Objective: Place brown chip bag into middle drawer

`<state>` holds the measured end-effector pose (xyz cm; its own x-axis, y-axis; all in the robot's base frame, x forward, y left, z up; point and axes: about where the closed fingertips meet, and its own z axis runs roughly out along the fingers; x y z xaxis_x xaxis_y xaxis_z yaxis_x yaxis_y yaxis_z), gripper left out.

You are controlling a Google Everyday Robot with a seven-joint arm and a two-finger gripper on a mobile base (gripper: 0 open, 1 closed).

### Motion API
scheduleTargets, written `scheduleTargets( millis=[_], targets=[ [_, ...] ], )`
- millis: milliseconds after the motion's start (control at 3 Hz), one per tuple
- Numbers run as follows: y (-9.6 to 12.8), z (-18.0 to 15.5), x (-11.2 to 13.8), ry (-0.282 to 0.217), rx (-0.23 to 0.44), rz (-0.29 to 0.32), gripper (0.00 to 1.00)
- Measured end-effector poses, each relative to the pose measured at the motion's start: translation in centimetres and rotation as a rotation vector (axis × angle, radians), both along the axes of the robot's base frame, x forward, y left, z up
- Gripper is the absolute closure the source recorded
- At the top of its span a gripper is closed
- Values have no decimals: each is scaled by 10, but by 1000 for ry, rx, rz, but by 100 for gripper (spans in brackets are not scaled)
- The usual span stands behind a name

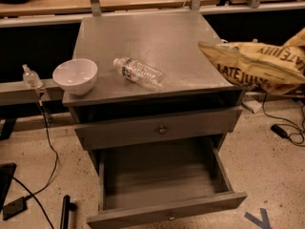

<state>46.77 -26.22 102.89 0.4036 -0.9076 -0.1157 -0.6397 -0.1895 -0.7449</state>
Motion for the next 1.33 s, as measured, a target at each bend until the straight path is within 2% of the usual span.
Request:
scheduleTargets(
  millis=[333, 667, 1000, 1333],
  targets=[
    [24, -16, 3, 53, 80, 89, 100],
    [72, -63, -6, 150, 180, 193, 100],
    [122, -136, -22, 276, 243, 278, 100],
    [145, -197, -36, 406, 238, 298, 100]
  ],
)
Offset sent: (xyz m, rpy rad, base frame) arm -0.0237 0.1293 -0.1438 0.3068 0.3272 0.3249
